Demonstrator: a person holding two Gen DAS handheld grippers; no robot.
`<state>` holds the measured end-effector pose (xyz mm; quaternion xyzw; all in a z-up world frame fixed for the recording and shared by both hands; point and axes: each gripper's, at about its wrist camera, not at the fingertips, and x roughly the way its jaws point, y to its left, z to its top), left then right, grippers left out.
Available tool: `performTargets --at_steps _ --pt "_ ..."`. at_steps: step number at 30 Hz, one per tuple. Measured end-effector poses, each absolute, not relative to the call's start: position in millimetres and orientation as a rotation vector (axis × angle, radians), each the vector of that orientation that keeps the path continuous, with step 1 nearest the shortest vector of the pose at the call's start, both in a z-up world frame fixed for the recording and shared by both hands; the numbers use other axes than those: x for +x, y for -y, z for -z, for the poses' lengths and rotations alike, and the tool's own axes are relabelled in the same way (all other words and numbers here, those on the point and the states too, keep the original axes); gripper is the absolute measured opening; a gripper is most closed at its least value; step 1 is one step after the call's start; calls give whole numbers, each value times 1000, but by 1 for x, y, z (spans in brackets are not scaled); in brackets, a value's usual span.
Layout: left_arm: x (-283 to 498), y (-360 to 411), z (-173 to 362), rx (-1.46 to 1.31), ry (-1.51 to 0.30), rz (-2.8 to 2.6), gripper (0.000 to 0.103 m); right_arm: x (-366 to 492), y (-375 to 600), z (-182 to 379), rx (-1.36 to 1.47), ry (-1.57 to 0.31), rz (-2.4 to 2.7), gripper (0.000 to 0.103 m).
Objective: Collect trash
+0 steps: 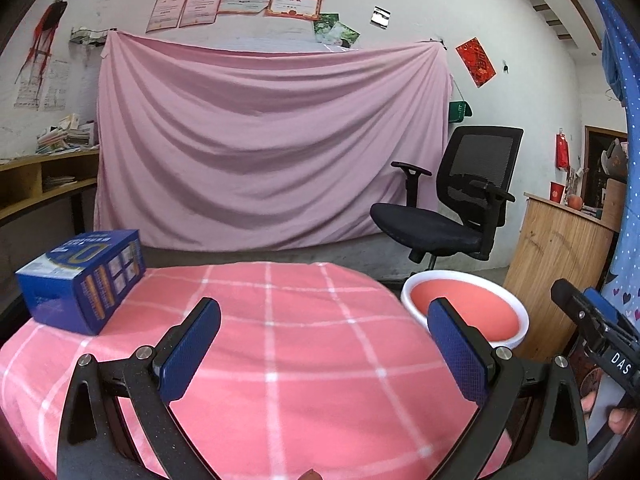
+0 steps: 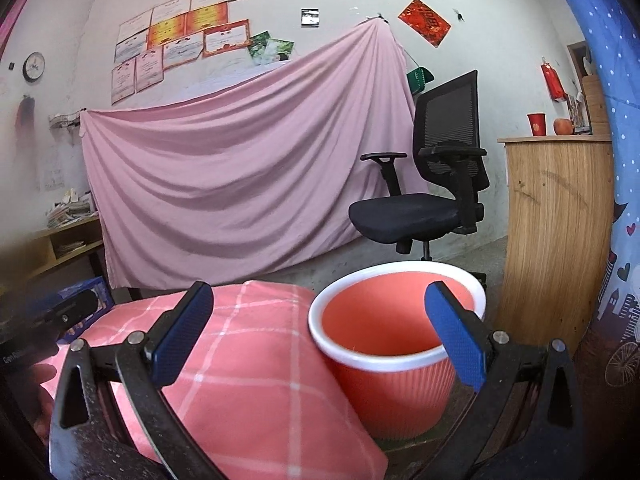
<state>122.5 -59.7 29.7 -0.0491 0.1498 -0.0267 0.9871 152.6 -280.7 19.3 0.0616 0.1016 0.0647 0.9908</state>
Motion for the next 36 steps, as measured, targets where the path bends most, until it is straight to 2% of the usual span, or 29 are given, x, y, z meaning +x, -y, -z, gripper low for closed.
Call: performTargets --at_steps 21,36 --pt "61 -7 0 -117 -317 -11 101 107 216 0 77 -277 -160 103" --pt "48 -11 9 -91 -316 -20 101 90 197 5 39 -287 -169 103"
